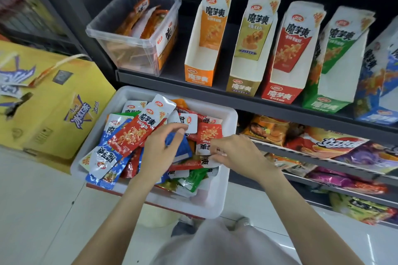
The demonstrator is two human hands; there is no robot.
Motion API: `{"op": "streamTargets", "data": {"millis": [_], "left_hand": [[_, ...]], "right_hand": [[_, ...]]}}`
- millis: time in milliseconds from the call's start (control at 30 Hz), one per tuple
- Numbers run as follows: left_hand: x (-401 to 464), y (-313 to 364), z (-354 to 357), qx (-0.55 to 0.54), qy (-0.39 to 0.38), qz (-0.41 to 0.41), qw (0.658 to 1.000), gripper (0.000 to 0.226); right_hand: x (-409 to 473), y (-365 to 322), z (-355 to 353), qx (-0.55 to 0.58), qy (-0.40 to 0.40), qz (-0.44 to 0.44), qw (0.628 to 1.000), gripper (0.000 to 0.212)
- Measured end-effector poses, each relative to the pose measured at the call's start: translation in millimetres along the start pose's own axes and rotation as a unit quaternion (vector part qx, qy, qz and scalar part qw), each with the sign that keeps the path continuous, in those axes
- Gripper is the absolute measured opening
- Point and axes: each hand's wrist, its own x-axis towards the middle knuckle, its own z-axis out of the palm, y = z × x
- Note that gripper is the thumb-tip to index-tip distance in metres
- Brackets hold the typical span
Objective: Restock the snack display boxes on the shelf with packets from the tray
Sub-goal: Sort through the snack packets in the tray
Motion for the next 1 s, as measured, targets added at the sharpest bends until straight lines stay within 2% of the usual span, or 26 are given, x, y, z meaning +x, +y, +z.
{"op": "streamTargets", "data": {"millis": [167, 267, 333, 400, 467, 500, 533, 567, 633, 667, 700, 767, 833, 933, 1000], "left_hand": [[-1.5, 6.4, 4.3, -0.029, -0.036, -0.024, 0.999, 0.021], [-9.6, 9.4, 8.4, -0.070, -0.036, -0.016, 0.997, 0.024], [-11.3, 13.7, 10.5, -0.064, -0.071, 0.012, 0.995, 0.048], [-8.1, 24.2, 15.1, 0.010, -0.098, 0.071, 0.993, 0.067], [0.0, 31.8, 22.8, 0.070, -0.035, 0.132, 0.988, 0.053], [4.9, 36.4, 23.8, 0.065, 0.012, 0.133, 0.989, 0.040], [10.6, 42.7, 21.4, 0.041, 0.042, 0.108, 0.992, 0.028], [16.6, 48.7, 18.1, -0.008, 0.046, 0.056, 0.997, 0.021], [25.9, 53.3, 12.7, -0.135, -0.015, -0.071, 0.988, 0.020], [28.8, 54.6, 10.6, -0.169, -0.038, -0.106, 0.979, 0.022], [31.2, 57.0, 9.5, -0.179, -0.053, -0.118, 0.975, 0.026], [35.6, 62.7, 9.5, -0.173, -0.082, -0.105, 0.976, 0.030], [40.5, 72.1, 11.7, -0.157, -0.130, -0.077, 0.976, 0.033], [57.3, 96.9, 17.0, -0.115, -0.180, 0.005, 0.977, 0.035], [73.8, 118.1, 24.1, -0.096, -0.161, 0.072, 0.980, 0.034]], "right_hand": [[-7.2, 2.4, 4.7, 0.124, -0.006, 0.048, 0.991, 0.013], [-4.3, -1.7, 1.4, 0.232, 0.102, 0.122, 0.960, 0.014], [-1.8, -5.3, -10.8, 0.331, 0.185, 0.191, 0.906, 0.014], [-1.5, -11.0, -29.9, 0.463, 0.213, 0.236, 0.827, 0.014], [-4.9, -17.0, -50.8, 0.611, 0.203, 0.226, 0.731, 0.012], [-6.8, -18.9, -59.8, 0.656, 0.199, 0.210, 0.697, 0.018], [-8.1, -19.2, -66.3, 0.669, 0.202, 0.199, 0.687, 0.024], [-8.5, -18.4, -71.0, 0.648, 0.219, 0.196, 0.703, 0.026], [-7.1, -9.4, -73.1, 0.541, 0.273, 0.209, 0.768, 0.014], [-6.3, -4.1, -73.8, 0.487, 0.287, 0.213, 0.797, 0.010], [-5.5, 1.1, -73.8, 0.448, 0.286, 0.211, 0.820, 0.016], [-4.0, 11.1, -76.3, 0.413, 0.267, 0.191, 0.850, 0.033], [-4.9, 16.5, -87.0, 0.414, 0.236, 0.164, 0.864, 0.040], [-11.6, 30.2, -109.3, 0.388, 0.222, 0.124, 0.886, 0.021], [-21.3, 45.7, -128.0, 0.344, 0.281, 0.125, 0.887, 0.011]]}}
